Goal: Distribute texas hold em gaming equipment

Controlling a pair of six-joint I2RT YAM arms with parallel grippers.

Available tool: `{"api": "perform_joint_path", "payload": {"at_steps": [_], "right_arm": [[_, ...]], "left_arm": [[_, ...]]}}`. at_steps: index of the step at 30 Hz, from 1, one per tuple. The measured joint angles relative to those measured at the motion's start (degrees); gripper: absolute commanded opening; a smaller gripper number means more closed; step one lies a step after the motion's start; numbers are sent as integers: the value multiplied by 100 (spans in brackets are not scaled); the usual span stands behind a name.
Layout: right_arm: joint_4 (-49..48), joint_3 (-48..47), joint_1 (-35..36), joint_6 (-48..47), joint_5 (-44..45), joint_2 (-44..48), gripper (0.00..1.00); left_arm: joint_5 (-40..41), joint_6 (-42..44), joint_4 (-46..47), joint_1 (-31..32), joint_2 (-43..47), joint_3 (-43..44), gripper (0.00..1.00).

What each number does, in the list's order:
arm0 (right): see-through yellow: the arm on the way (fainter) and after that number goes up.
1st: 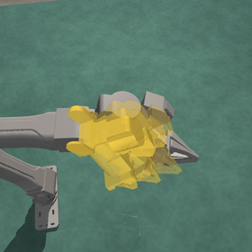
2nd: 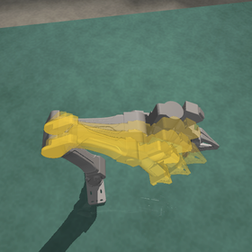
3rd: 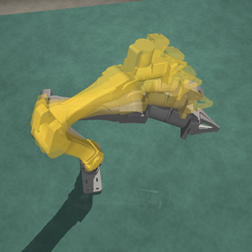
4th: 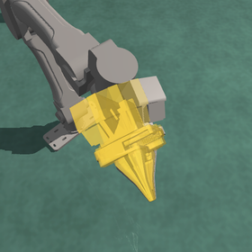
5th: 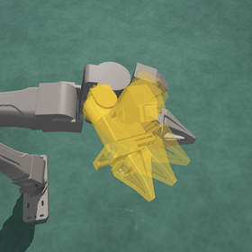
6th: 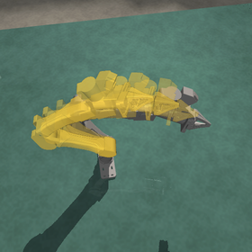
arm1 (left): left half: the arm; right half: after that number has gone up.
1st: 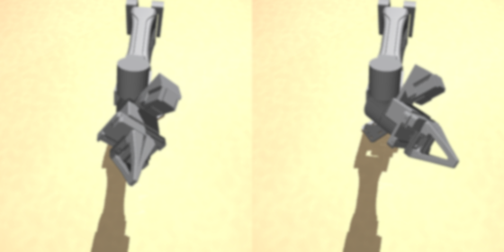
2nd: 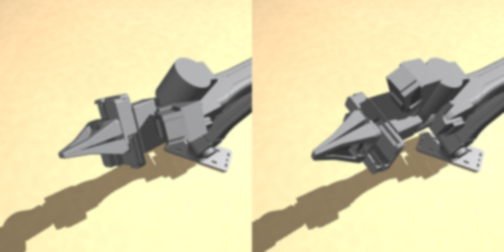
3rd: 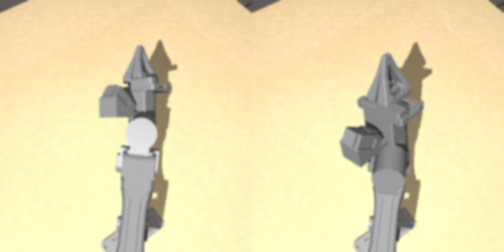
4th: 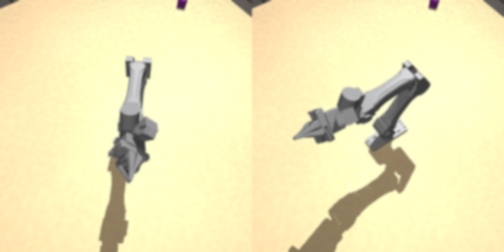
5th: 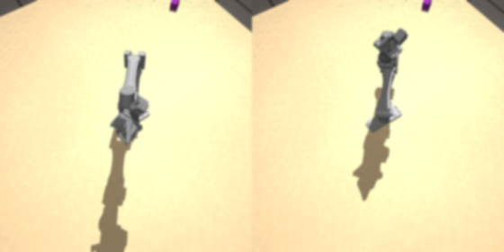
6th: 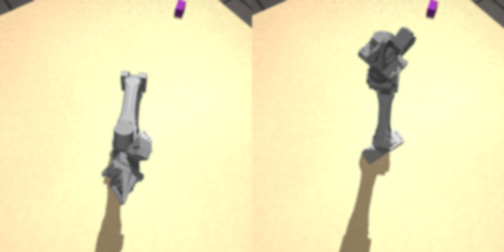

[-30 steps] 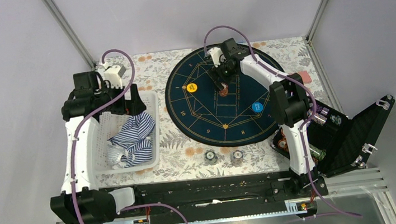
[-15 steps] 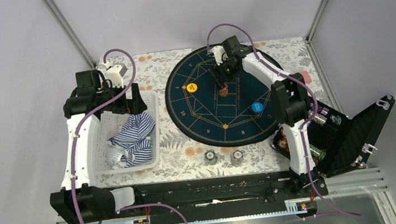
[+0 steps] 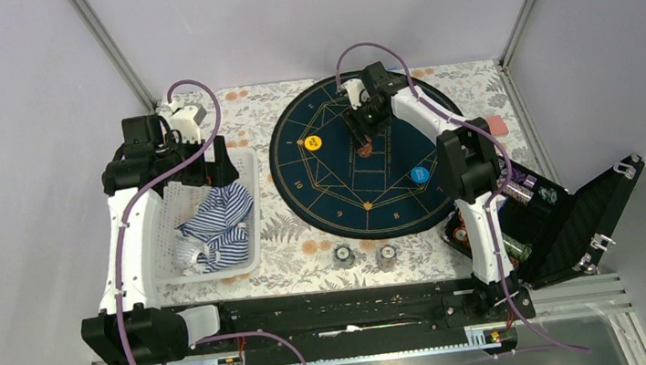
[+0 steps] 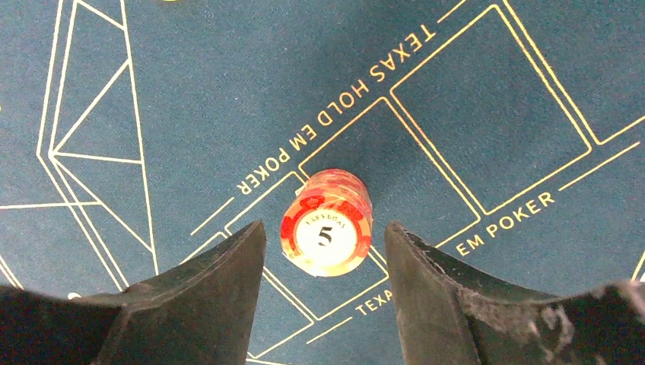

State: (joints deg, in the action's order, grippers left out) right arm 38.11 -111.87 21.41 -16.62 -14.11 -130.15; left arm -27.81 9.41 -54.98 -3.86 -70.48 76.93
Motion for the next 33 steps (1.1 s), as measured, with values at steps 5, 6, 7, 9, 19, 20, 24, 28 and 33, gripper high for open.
{"api": "perform_joint_path", "payload": {"at_steps": [5,6,7,9,19,20,24,28,33], "right_arm": [[4,-13,44,-2,81,-31,62],[9,-22,46,-4,114,-31,63],[24,-39,48,-7,120,-35,61],[26,-90,46,-17,146,-44,57],[151,-234,46,-72,149,-81,67],[151,-238,48,-74,146,-96,67],[201,-238,48,-103,146,-175,64],[208,-238,50,-116,149,-267,57],[236,-238,50,-120,157,-308,49]], "left_arm": [[4,0,0,0,2,0,99],[4,0,0,0,2,0,99],[4,0,-2,0,2,0,99],[4,0,0,0,2,0,99],[9,0,0,0,-22,0,99],[9,0,0,0,-26,0,99],[7,0,0,2,-63,0,99],[4,0,0,2,-92,0,99],[4,-2,13,9,-96,0,99]]}}
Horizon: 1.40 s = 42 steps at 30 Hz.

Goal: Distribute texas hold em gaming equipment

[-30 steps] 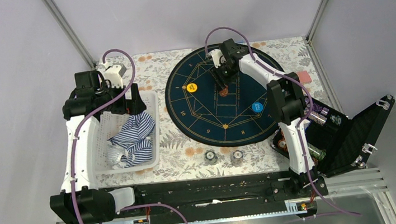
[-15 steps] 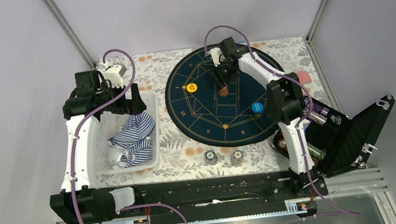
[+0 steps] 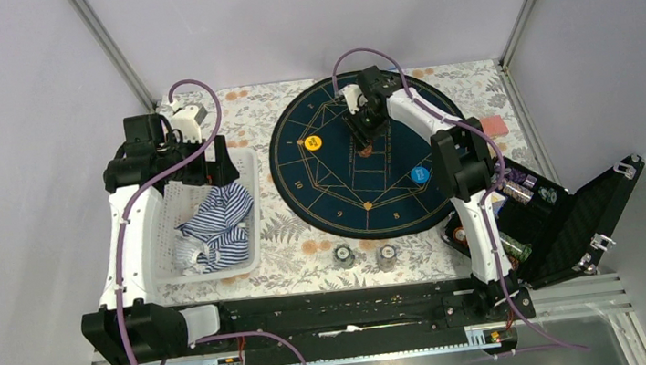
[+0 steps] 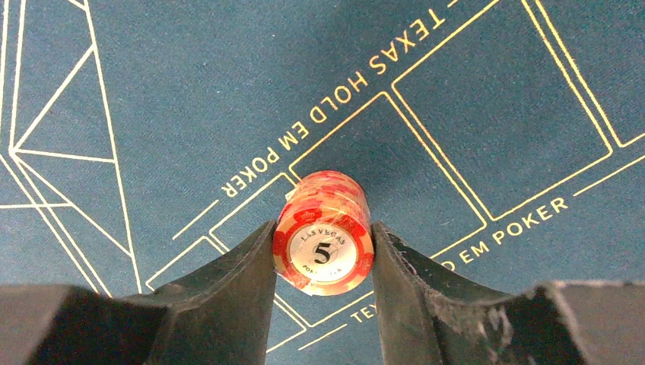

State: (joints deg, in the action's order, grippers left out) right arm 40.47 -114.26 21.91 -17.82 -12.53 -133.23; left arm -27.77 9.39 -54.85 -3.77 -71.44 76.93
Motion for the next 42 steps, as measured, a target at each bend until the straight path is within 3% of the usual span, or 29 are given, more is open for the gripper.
{"api": "perform_joint_path", "payload": {"at_steps": [16,29,42], "right_arm": [[131,-28,-352,9,-203,568,42],[-7,9,-2430,-33,-7,835,42],[-160,-1233,-2516,393,136,-450,42]], "left_arm": [[114,-39,197,343,-208,-17,99],[190,-94,247,560,-232,-17,99],[269,-151,267,557,-291,-17,99]]}}
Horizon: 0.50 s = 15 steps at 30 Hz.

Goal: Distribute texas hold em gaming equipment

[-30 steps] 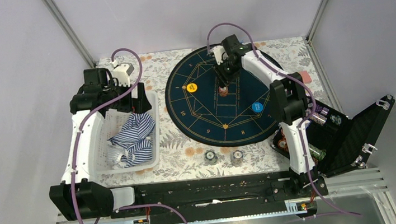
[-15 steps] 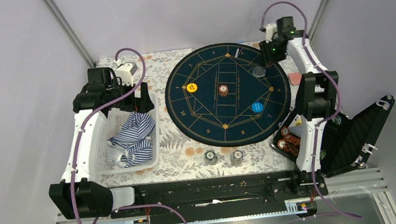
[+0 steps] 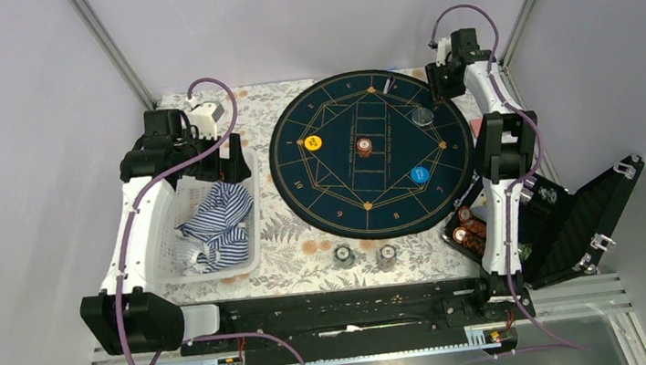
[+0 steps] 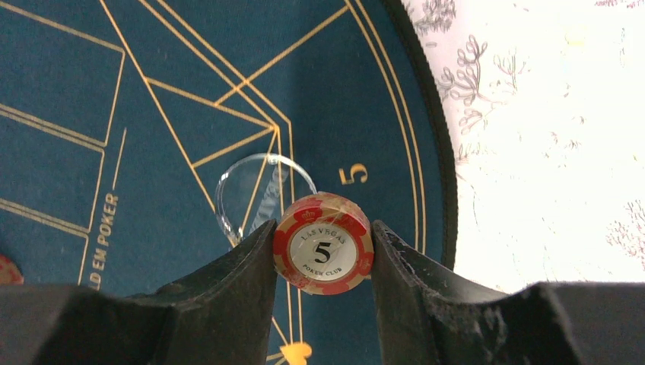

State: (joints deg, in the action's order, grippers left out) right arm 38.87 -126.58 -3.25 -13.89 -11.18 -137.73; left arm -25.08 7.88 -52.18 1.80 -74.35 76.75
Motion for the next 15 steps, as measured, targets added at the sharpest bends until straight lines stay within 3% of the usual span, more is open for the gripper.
{"api": "perform_joint_path", "payload": {"at_steps": [15], "right_arm": [[-876,-461,251,232,282,-769,45]], "left_arm": [[50,-42,66,0,-11,-42,99]]}}
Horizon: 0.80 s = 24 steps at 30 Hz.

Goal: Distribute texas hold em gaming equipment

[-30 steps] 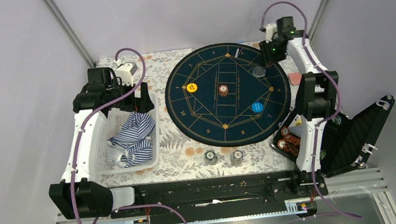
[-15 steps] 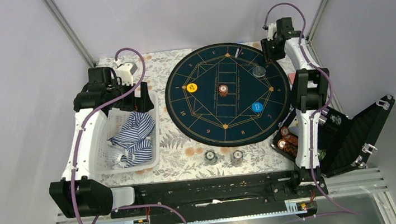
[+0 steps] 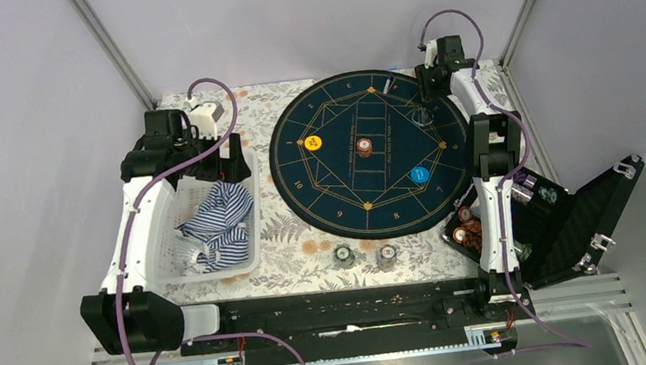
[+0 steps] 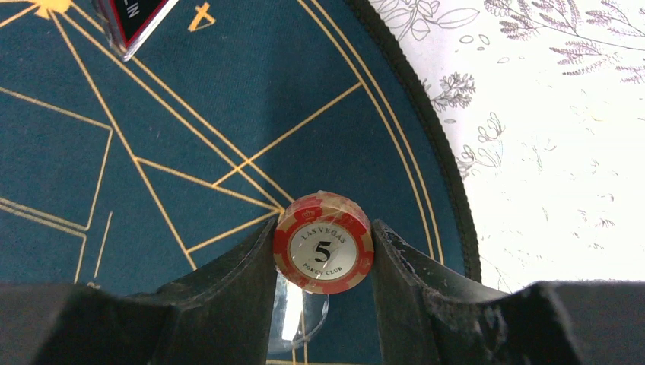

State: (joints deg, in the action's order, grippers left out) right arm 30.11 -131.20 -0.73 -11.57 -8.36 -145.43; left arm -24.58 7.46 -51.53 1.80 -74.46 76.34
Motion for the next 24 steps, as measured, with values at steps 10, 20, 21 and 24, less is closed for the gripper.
{"api": "perform_joint_path", "payload": {"at_steps": [10,20,21,24], "right_arm": [[-413,-116,140,-7,232,-385,55],[-645,-181,256,-22,339,-385,73],[-645,-181,256,-22,339,-385,76],[-627,-181,256,-9,319,-385,89]], "left_arm": [[63,0,13,2,-4,-7,99],[92,2,15,7,-144,-7,99],[101,2,13,20,-162,-7,99],[131,4,13,52,-188,-7,99]]}}
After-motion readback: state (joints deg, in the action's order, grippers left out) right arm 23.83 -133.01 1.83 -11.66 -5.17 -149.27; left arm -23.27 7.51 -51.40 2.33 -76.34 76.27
